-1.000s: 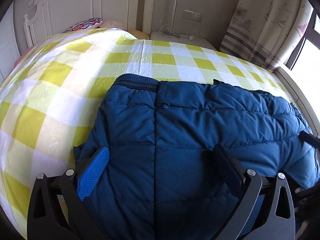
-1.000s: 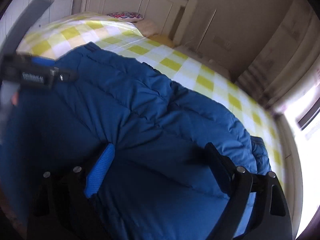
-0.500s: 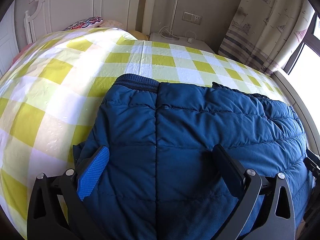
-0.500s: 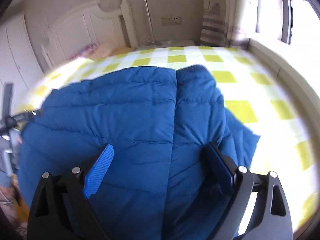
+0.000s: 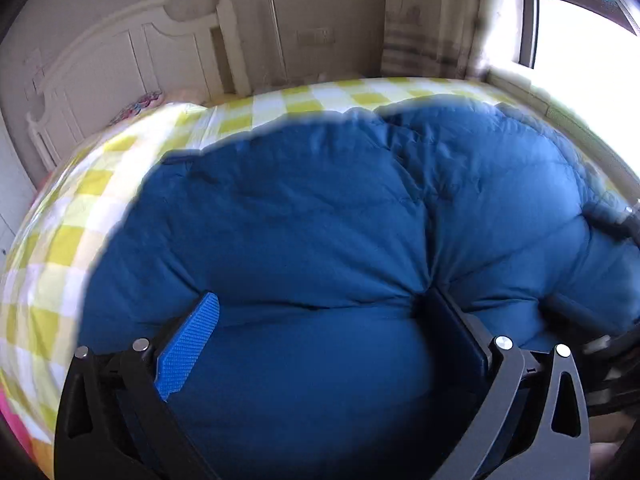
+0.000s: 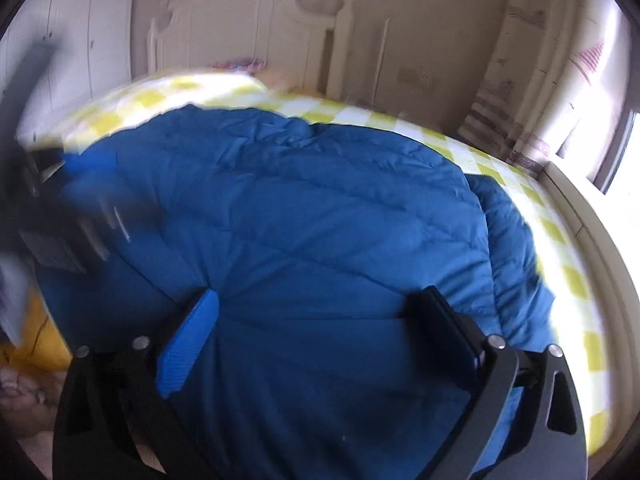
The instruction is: Fold large clothes
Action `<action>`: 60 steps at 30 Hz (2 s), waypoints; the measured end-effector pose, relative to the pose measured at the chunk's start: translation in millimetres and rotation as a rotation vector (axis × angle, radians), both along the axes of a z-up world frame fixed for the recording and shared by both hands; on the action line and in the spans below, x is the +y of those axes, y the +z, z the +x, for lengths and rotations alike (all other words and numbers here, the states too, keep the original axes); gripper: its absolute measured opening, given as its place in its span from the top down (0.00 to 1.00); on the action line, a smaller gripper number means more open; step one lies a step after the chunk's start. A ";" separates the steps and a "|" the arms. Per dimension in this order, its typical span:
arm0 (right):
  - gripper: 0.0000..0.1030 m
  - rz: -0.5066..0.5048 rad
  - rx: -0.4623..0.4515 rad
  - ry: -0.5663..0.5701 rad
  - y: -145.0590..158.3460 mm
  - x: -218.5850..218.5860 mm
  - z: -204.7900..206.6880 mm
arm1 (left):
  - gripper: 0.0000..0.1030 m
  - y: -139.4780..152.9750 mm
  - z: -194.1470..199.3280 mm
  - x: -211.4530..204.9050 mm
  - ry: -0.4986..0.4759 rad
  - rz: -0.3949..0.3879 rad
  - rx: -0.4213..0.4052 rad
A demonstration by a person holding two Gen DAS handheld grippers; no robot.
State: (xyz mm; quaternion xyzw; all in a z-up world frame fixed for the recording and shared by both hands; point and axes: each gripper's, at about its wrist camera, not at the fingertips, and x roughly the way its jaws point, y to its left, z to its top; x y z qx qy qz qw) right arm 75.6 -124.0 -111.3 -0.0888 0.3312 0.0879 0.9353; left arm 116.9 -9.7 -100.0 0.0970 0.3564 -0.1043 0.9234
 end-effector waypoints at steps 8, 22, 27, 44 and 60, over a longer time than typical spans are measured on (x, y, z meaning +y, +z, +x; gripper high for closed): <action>0.03 -0.013 0.000 -0.049 19.4 -24.6 -6.8 | 0.04 20.7 -19.1 58.4 0.082 -0.098 -0.011; 0.08 0.008 -0.081 -0.037 35.9 -21.3 -56.8 | 0.05 36.8 -72.8 65.0 0.065 -0.074 -0.184; 0.03 -0.058 -0.042 0.084 -14.8 26.4 -49.8 | 0.04 -13.3 -66.7 22.5 -0.042 0.006 -0.089; 0.03 0.228 -0.018 -0.140 -6.2 -120.3 -71.8 | 0.04 -12.8 -35.3 134.8 0.190 -0.109 -0.047; 0.12 0.922 -0.129 -0.253 -41.6 -225.0 -160.1 | 0.04 -14.8 -32.8 128.5 0.187 -0.103 -0.039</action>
